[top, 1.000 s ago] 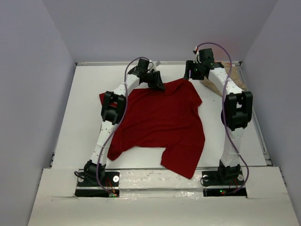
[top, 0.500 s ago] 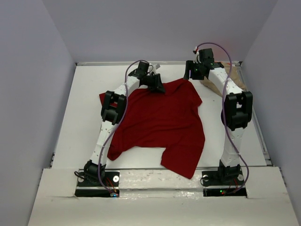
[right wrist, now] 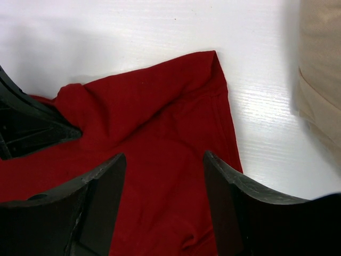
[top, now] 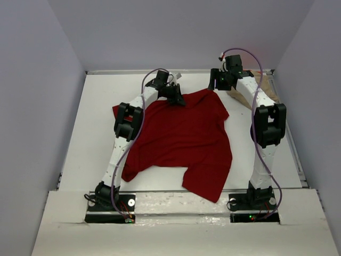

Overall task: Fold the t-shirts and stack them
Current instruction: Flatten the tshirt out

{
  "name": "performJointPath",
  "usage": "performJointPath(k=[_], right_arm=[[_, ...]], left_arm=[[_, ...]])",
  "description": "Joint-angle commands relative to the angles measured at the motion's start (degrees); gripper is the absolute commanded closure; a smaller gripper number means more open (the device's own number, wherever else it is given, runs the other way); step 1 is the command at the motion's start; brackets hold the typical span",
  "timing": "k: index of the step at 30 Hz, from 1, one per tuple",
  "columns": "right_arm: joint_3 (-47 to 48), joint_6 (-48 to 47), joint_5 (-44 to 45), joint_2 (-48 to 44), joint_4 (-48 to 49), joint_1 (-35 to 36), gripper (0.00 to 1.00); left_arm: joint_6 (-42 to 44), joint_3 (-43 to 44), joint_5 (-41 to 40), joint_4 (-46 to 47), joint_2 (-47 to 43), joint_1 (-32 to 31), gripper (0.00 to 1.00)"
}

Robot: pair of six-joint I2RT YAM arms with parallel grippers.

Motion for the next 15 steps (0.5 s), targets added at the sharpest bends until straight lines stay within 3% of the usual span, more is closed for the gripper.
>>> performJointPath(k=[1,15], right_arm=[[0.08,-0.54,-0.07,-2.4,2.7,0.04,0.35],[-5.1,0.77,-0.59,-1.52,3.66,0.57,0.37]], left_arm=[[0.63,1.7,0.68,-0.39,-4.68,-0.48,1.0],[6.96,8.55,-6.0,-3.47,-10.22,-1.27,1.0]])
